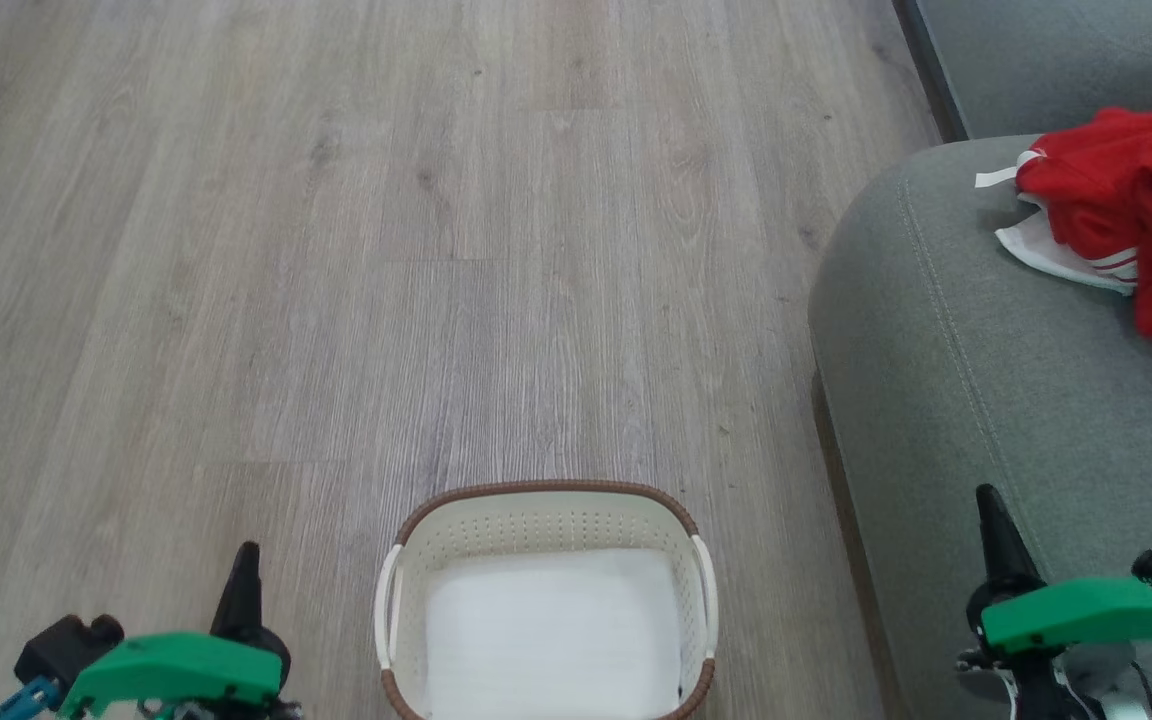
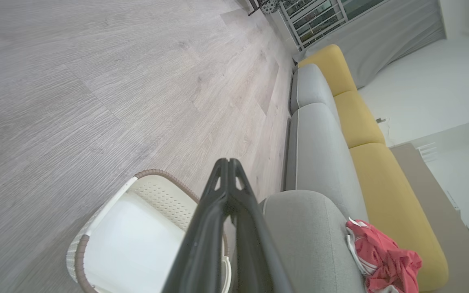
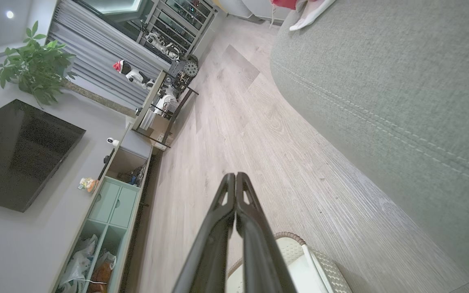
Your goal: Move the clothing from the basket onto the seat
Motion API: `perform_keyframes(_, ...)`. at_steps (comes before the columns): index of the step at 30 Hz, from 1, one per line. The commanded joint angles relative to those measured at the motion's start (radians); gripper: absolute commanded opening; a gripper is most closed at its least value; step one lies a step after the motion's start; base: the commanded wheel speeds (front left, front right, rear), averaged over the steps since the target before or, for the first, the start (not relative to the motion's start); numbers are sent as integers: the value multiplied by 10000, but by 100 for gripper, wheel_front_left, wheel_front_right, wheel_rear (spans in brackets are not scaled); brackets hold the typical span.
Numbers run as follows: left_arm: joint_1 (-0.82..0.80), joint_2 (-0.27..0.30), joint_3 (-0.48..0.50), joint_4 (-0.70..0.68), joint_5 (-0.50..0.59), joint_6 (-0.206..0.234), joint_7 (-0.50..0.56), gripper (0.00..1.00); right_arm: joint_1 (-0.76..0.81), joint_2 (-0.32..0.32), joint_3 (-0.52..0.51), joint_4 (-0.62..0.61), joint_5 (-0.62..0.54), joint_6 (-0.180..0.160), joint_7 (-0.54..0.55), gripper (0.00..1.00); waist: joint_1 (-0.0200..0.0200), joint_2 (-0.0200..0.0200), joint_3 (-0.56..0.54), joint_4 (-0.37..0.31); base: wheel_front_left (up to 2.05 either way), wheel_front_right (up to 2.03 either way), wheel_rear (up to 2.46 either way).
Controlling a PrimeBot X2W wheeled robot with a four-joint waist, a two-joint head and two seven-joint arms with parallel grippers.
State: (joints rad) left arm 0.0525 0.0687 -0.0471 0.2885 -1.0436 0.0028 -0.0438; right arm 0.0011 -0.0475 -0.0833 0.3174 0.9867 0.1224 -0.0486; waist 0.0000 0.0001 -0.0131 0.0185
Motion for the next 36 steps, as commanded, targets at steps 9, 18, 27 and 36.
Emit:
perform_keyframes(9,-757,13,538,-362,-1072,-290,297,0,-664,-26,17,-449,1203,53,334,0,0,-1,28,-32,0,0,0)
perform_keyframes(18,-910,-23,733,-374,-1896,-479,528,0,-741,-26,-41,-499,2108,59,566,0,0,-1,52,-59,0,0,0)
perform_keyframes(27,-1083,-63,953,-388,-2824,-691,789,0,-828,-27,-107,-555,3126,65,827,0,0,-1,79,-91,0,0,0)
perform_keyframes(36,-1255,-103,1172,-401,-3747,-902,1048,0,-914,-27,-172,-611,4140,71,1087,0,0,-1,106,-121,0,0,0)
